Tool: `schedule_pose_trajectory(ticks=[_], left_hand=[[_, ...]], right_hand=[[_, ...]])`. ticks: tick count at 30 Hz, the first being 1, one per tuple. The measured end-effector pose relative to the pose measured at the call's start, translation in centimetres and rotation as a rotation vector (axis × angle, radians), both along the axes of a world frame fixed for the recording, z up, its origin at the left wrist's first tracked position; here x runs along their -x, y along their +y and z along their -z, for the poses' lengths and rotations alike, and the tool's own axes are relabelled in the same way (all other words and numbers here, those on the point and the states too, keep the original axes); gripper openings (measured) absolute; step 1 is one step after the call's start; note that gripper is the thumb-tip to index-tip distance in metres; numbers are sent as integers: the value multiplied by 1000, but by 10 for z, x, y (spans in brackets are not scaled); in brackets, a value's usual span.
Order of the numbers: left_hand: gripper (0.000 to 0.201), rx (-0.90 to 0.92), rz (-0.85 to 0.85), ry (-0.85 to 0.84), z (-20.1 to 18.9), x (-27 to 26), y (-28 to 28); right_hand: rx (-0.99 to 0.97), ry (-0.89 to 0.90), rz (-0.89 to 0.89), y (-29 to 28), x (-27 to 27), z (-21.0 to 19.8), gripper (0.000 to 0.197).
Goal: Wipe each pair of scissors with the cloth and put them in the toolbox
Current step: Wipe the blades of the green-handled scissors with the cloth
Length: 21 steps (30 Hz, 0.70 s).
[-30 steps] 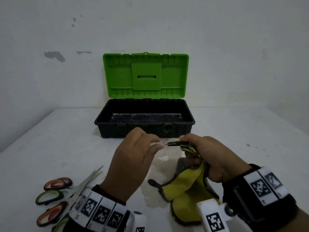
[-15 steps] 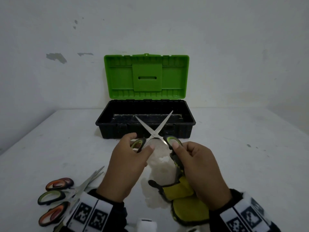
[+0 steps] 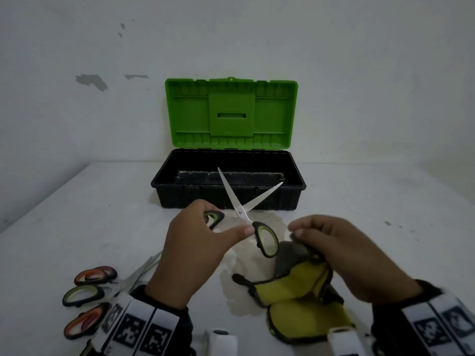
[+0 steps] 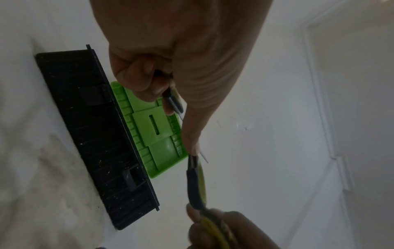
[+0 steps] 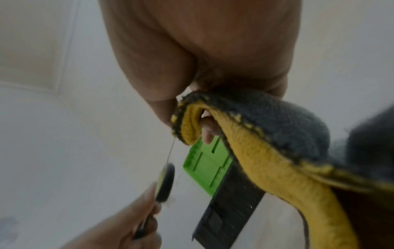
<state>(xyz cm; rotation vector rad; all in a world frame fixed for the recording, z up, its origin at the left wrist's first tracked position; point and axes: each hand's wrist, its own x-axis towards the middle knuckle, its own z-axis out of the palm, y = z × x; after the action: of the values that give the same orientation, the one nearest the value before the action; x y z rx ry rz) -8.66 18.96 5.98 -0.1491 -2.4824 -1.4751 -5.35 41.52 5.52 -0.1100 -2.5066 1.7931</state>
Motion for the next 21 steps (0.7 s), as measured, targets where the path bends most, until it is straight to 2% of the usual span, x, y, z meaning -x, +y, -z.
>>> schedule_pose_trajectory(ticks=[3, 6, 8, 12, 17, 21], left_hand=[[53, 46, 9, -8, 0, -1, 4], [57, 93, 24, -7, -1, -4, 10], [57, 116, 28, -4, -3, -5, 13], [48, 158, 29, 9, -6, -8, 16], [51, 141, 30, 2, -4, -9, 13], [52, 130, 25, 0, -5, -9, 15]], right_hand=[[92, 120, 110, 9, 7, -15, 12], [155, 317, 97, -5, 6, -24, 18], [81, 433, 116, -21, 3, -25, 20], [-197, 602, 145, -47, -1, -16, 15], [-397, 684, 218, -51, 2, 1, 15], [-370, 621, 340, -53, 0, 5, 26]])
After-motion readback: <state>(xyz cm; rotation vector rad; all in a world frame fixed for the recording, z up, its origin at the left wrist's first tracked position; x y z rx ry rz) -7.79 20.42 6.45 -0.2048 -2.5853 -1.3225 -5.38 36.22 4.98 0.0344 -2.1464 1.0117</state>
